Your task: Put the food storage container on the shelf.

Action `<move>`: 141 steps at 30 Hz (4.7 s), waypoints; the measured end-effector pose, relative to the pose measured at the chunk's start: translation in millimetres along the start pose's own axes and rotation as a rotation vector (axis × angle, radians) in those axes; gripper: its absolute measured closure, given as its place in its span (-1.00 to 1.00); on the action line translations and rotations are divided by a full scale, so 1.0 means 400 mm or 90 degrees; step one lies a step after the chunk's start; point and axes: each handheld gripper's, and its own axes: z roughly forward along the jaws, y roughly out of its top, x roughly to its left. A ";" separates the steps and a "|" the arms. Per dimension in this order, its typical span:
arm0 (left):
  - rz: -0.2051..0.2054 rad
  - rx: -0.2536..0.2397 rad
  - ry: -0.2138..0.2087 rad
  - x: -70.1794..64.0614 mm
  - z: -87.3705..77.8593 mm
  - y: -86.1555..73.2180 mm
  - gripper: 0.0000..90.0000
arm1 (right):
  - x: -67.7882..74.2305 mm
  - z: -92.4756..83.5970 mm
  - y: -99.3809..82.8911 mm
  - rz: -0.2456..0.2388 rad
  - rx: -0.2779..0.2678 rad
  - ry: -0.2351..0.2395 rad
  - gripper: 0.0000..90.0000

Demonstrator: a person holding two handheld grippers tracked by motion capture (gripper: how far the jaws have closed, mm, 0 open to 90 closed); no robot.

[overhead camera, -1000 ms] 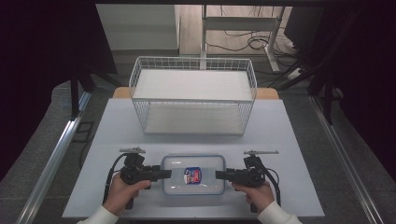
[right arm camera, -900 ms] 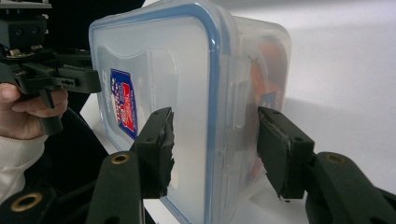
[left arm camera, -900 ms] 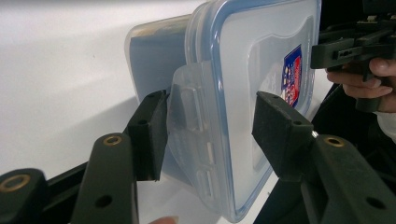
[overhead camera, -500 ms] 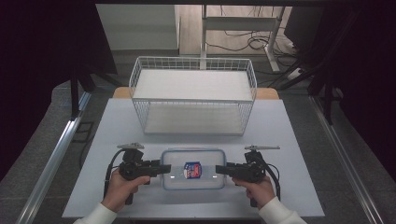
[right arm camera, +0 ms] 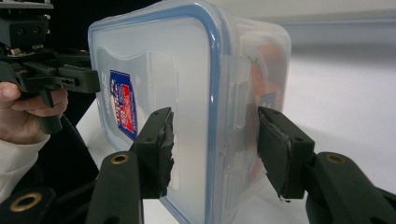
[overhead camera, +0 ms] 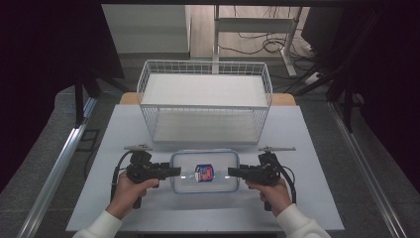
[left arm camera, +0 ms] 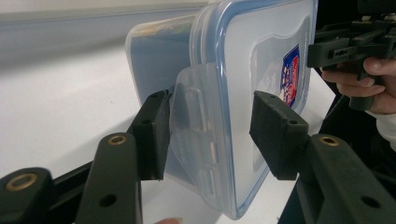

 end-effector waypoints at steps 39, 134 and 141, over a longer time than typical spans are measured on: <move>-0.011 0.002 -0.002 0.216 0.126 0.185 0.08 | -0.164 0.146 0.172 0.044 -0.046 -0.040 -0.02; 0.158 0.029 0.154 -0.012 -0.026 -0.130 -0.36 | 0.062 0.328 0.051 -0.341 0.054 -0.237 0.97; 0.157 0.029 0.154 -0.012 -0.026 -0.130 -0.36 | 0.066 0.332 0.093 -0.306 0.027 -0.238 0.97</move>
